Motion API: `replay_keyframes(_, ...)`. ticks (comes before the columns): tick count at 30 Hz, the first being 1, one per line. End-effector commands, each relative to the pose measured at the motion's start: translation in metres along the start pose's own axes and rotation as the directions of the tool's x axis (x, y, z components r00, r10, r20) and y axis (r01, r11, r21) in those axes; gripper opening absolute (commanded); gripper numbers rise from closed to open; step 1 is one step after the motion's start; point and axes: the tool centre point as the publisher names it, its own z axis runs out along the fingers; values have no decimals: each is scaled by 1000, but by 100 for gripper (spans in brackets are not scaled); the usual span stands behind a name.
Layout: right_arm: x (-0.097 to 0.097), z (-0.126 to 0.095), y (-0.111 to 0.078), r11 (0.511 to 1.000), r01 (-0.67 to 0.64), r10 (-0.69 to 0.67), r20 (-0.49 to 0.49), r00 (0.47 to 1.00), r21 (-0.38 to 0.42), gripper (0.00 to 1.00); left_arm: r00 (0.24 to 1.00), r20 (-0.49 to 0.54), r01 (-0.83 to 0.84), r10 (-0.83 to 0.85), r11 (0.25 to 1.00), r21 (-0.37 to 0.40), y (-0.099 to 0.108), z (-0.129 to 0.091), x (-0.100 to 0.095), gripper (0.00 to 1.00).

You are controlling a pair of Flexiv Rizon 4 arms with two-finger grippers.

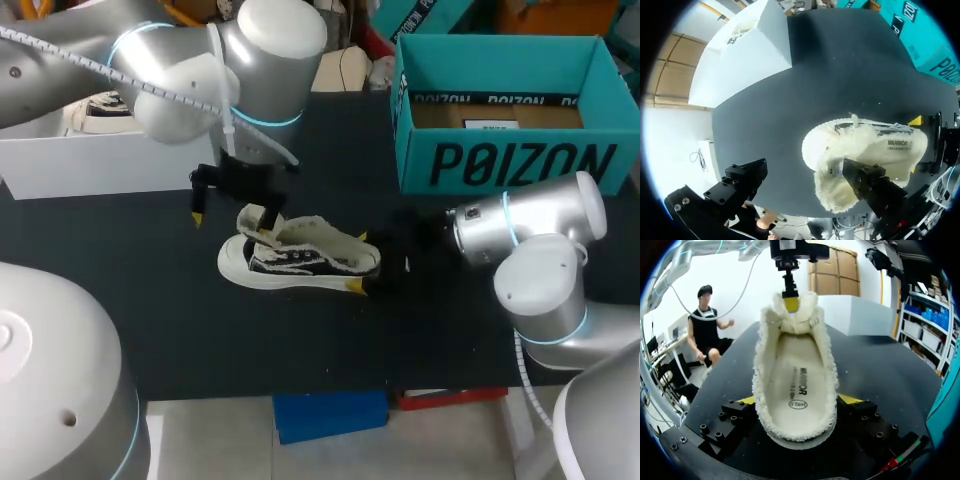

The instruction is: Take the shoe out of the shoebox, open the shoe tongue, remove and reinsert the insole, then place the shoe into the shoebox

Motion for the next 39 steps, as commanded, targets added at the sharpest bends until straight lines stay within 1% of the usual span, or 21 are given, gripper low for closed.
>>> replay_keyframes(1,0,1,-3,1000,-1,1,0,1000,0,0,976,-93,-193,197,980,56,5,-32,-8,89)
replay_keyframes(2,0,1,-3,1000,-1,1,0,1000,0,0,952,-125,-276,280,960,51,3,-37,-5,45)
replay_keyframes(3,0,1,-3,1000,-1,1,0,1000,0,0,933,-125,-335,339,941,48,0,-41,0,20)
replay_keyframes(4,0,1,-3,1000,-1,1,0,1000,0,0,887,-149,-440,438,898,24,-2,-45,6,0)
replay_keyframes(6,0,1,-3,1000,-1,1,0,1000,0,0,761,-195,-626,619,779,31,-4,-54,19,0)
replay_keyframes(7,0,1,-3,1000,-1,1,0,1000,0,0,645,-229,-745,730,667,28,-4,-58,25,0)
replay_keyframes(8,0,1,-3,1000,-1,1,0,1000,0,0,529,-226,-835,818,550,33,-2,-61,31,0)
replay_keyframes(9,0,1,-3,1000,-1,1,0,1000,0,0,438,-241,-888,866,459,38,-3,-63,38,0)
replay_keyframes(10,0,1,-3,1000,-1,1,0,1000,0,0,296,-258,-947,920,318,44,-3,-67,43,0)
replay_keyframes(11,0,1,-3,1000,-1,1,0,1000,0,0,177,-242,-980,954,193,46,-1,-69,48,0)
replay_keyframes(12,0,1,-3,1000,-1,1,0,1000,0,0,144,-226,-986,963,160,54,0,-70,52,0)
replay_keyframes(13,0,1,-3,1000,-1,1,0,1000,0,0,110,-231,-989,967,129,70,-1,-72,56,0)
replay_keyframes(14,0,1,-3,1000,-1,1,0,1000,0,0,74,-262,-989,962,105,107,-3,-76,57,0)
replay_keyframes(16,0,1,-3,1000,-1,1,0,1000,0,0,12,-274,-990,962,49,130,-13,-82,68,0)
replay_keyframes(18,0,1,-3,1000,-1,1,0,1000,0,0,-50,-259,-991,965,-15,134,-17,-88,81,0)
replay_keyframes(24,0,1,-3,1000,-1,1,0,1000,0,0,-235,-269,-968,934,-200,153,-17,-88,81,0)
replay_keyframes(37,0,1,-3,1000,-1,1,0,1000,0,0,-235,-269,-968,934,-200,153,-17,-88,81,0)
replay_keyframes(38,0,1,-3,1000,-1,1,0,1000,0,0,-278,-240,-951,930,-230,208,-17,-86,81,0)
replay_keyframes(39,0,1,-3,1000,-1,1,0,1000,0,0,-300,-228,-934,926,-237,266,-17,-84,81,0)
